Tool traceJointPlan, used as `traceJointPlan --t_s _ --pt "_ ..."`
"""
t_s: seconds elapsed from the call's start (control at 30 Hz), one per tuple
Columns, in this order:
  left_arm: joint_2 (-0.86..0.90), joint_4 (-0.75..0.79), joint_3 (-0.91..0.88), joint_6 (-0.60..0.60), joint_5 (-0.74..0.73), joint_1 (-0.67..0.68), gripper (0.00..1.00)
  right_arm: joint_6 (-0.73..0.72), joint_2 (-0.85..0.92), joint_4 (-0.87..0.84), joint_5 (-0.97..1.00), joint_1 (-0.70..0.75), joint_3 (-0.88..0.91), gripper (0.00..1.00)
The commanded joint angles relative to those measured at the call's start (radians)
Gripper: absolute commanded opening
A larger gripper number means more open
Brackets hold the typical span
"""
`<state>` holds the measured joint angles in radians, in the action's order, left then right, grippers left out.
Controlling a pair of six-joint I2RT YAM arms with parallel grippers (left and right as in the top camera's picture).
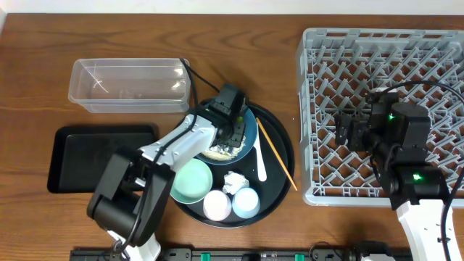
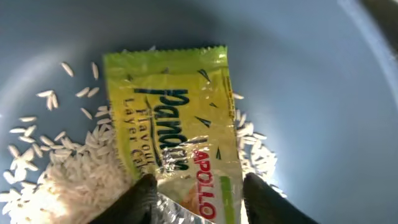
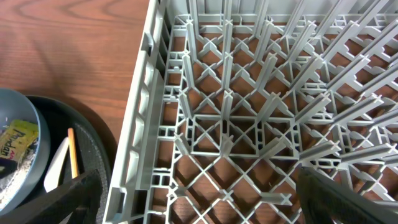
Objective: Sort waste into correct bins and load items into the dishwasher rack
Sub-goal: 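Carry packet with left gripper and drop it into clear container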
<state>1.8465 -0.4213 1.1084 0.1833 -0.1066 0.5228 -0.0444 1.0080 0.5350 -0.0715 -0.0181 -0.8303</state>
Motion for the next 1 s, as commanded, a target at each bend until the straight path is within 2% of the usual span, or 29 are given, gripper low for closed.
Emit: traceJointPlan --t_s 0.0,0.07,0.27,0.3,0.47,0.73,0.97 --pt "0.016 -0.003 0.014 -0.002 0.014 0.002 0.43 -0.003 0.0 0.001 -0.004 -0.008 -0.021 0.96" --pt "0.016 -0.003 0.014 -0.003 0.014 0.002 0.39 -0.003 0.0 0.001 -0.004 -0.008 -0.021 0.96" --pt "0.016 -0.003 0.014 -0.003 0.014 0.002 0.08 -0.003 0.0 0.0 -0.004 -0.008 -0.021 0.96" --pt "0.016 -0.002 0.014 -0.003 0.014 0.002 0.06 -0.003 0.0 0.0 -0.004 -0.008 -0.021 0.96" --pt "-0.016 -0.003 0.017 -0.002 0.021 0.002 0.06 -0.003 0.0 0.0 -0.004 -0.008 -0.021 0.96" --pt "-0.196 -0.025 0.024 -0.002 0.101 -0.003 0.06 -0.003 0.0 0.0 -0.004 -0.008 -0.021 0.96" --pt "-0.326 -0.026 0.024 -0.002 0.101 -0.075 0.06 -0.003 0.0 0.0 -0.003 -0.008 -0.021 0.96"
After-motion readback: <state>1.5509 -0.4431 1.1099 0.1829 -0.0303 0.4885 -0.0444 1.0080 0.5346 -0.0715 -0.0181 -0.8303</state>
